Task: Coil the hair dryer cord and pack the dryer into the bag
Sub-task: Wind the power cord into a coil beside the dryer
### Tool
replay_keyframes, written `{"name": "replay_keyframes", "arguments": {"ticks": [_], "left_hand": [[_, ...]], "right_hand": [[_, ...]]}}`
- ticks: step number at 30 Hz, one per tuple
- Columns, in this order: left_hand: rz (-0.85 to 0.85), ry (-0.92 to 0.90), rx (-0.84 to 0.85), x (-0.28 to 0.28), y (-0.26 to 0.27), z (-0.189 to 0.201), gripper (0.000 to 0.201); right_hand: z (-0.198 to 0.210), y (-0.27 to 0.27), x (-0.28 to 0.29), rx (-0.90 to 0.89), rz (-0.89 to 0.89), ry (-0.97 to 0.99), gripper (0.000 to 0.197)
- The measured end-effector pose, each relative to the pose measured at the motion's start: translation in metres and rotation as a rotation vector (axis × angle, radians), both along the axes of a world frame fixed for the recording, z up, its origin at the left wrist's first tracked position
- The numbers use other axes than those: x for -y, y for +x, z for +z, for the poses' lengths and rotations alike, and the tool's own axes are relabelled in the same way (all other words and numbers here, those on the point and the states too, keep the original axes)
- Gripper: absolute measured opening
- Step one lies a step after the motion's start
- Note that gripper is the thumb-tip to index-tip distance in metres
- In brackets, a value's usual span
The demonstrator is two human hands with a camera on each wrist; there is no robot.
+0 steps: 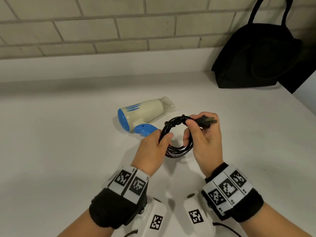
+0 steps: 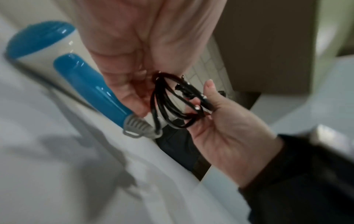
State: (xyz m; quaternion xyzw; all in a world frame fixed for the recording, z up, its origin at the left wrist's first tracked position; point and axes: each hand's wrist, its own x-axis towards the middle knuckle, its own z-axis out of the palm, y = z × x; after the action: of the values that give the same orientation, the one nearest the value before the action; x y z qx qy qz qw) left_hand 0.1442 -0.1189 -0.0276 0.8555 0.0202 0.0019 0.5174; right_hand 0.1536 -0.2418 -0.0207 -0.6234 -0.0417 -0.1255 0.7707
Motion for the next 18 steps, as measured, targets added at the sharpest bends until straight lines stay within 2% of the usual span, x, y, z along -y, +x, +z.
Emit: {"name": "replay_keyframes", "arguments": {"ticks": [3,5,8,10,12,14,15,18], "left_hand": [[0.035,-0.159,0.065,0.004,0.0,0.003,0.017],[0.065,-0.422,0.03,0.006,0.0,0.006,0.017],[0.045,-0.919,-0.123,0.003,-0.001,0.012,0.017],[0.035,-1.107,-0.179,0.0,0.001,0.015,0.029],[0.056,-1.187,-0.185,-0.003,0.004,0.014,0.04],[0.088,-1.177,-0.177,-0.004,0.005,0.009,0.04],[0.108,-1.091,-0.163,-0.003,0.005,0.007,0.038],[0.141,-0.559,-0.053,-0.003,-0.001,0.004,0.029]], "right_hand": [[-0.001,-0.002,-0.004,-0.087,-0.04,0.178,0.012],[-0.002,-0.002,-0.005,-0.185,-0.007,0.344,0.008],[-0.001,0.0,-0.007,-0.291,0.127,0.576,0.017],[0.001,0.001,-0.009,-0.325,0.211,0.682,0.02],[0.001,0.002,-0.011,-0.336,0.285,0.736,0.02],[-0.001,0.005,-0.012,-0.35,0.3,0.751,0.019],[-0.002,0.006,-0.012,-0.359,0.275,0.749,0.019],[-0.004,0.01,-0.012,-0.335,0.151,0.691,0.016]]}}
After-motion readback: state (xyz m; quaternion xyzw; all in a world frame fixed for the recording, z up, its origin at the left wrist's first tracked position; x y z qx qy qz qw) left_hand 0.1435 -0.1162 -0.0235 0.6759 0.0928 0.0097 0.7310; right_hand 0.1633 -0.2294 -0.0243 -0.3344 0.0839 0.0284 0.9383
